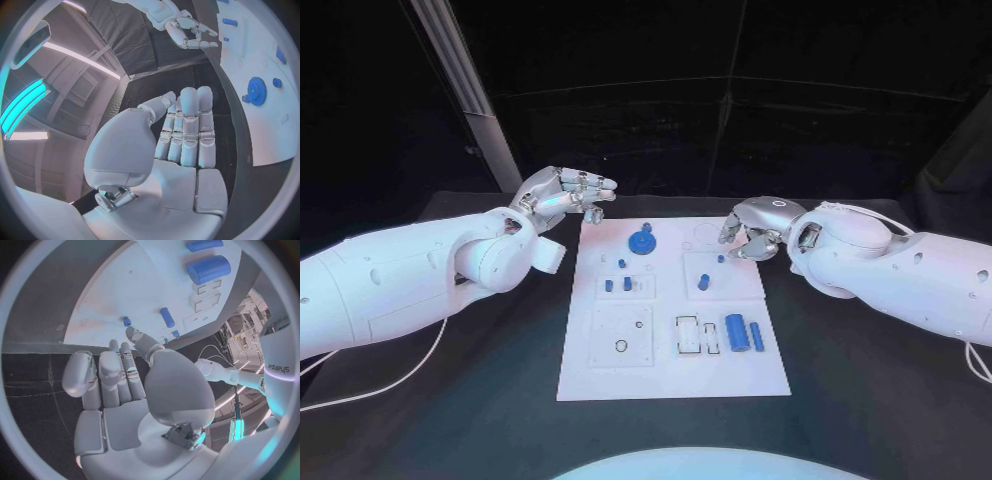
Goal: Assemble the parts on the task board
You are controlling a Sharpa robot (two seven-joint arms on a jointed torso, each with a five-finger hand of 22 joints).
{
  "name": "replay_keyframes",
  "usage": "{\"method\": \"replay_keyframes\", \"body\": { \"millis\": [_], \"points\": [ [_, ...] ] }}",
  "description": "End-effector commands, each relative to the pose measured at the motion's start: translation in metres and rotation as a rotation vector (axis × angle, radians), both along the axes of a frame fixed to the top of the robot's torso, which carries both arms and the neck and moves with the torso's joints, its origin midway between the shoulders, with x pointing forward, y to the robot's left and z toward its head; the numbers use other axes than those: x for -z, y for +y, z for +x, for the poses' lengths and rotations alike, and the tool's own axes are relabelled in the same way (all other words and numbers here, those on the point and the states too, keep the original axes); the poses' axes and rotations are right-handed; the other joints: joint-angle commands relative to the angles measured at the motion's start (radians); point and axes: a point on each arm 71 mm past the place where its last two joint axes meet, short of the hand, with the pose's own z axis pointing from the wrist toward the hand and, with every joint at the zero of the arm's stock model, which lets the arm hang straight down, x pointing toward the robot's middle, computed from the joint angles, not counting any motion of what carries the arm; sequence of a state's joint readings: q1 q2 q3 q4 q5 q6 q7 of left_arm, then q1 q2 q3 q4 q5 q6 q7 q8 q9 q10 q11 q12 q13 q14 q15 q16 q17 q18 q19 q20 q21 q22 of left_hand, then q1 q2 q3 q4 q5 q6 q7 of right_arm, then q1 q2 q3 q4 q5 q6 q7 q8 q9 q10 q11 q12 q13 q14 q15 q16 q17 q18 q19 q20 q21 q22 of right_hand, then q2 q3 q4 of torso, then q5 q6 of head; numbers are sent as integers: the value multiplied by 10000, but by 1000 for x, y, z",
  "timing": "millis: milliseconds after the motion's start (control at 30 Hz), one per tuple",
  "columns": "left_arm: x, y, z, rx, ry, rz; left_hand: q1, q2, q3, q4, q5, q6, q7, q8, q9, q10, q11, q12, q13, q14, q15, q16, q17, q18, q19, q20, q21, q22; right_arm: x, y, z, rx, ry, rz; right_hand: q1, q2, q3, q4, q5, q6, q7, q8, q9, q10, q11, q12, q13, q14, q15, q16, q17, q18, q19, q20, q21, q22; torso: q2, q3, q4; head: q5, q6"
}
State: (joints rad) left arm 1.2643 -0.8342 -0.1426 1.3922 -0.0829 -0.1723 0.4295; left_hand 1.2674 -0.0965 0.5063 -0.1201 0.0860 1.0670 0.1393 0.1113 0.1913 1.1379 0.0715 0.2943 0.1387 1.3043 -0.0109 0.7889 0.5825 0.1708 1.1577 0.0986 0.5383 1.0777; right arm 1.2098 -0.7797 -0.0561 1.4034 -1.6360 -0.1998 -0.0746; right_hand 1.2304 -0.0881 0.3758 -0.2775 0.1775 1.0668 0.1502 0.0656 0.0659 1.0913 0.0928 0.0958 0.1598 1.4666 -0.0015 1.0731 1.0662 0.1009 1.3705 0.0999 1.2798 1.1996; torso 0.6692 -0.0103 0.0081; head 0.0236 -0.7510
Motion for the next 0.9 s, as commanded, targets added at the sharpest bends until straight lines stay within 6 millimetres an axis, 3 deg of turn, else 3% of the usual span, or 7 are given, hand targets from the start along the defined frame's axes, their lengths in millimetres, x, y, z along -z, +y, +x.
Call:
{"method": "replay_keyframes", "body": {
  "millis": [33,633,900],
  "points": [
    [-3,-1,-1,-2,-15,-744,14,98,-64,-3,-36,68,19,-60,16,-70,1,62,17,-68,27,-51,-18,121,-98,0,-68,-11,0,2,0,-71,-322,-257,21,-64,-26,-58,-63,-74,-7,-44,-16,-73,-3,-42,-52,148,90,-38,-18,-142,11,88,56,31,11,4,7,-27,-7],
    [-3,-2,-3,87,99,-770,52,116,-112,-55,-42,62,31,-84,19,-109,9,97,28,-98,30,-134,-75,120,-100,0,-155,-83,16,10,1,-192,268,-575,112,142,61,-39,-58,-58,4,-7,2,127,11,-120,-294,201,103,138,87,-205,165,115,312,344,5,1,-1,-9,-77],
    [-2,-2,-3,77,136,-749,62,121,-125,-71,-47,56,38,-93,19,-122,14,105,31,-104,33,-157,-91,120,-99,1,-178,-102,21,14,1,-248,465,-664,124,389,238,-8,-52,131,-48,28,22,530,-43,-165,-506,232,71,300,168,-254,284,97,530,609,1,4,4,15,-110]
  ]
}}
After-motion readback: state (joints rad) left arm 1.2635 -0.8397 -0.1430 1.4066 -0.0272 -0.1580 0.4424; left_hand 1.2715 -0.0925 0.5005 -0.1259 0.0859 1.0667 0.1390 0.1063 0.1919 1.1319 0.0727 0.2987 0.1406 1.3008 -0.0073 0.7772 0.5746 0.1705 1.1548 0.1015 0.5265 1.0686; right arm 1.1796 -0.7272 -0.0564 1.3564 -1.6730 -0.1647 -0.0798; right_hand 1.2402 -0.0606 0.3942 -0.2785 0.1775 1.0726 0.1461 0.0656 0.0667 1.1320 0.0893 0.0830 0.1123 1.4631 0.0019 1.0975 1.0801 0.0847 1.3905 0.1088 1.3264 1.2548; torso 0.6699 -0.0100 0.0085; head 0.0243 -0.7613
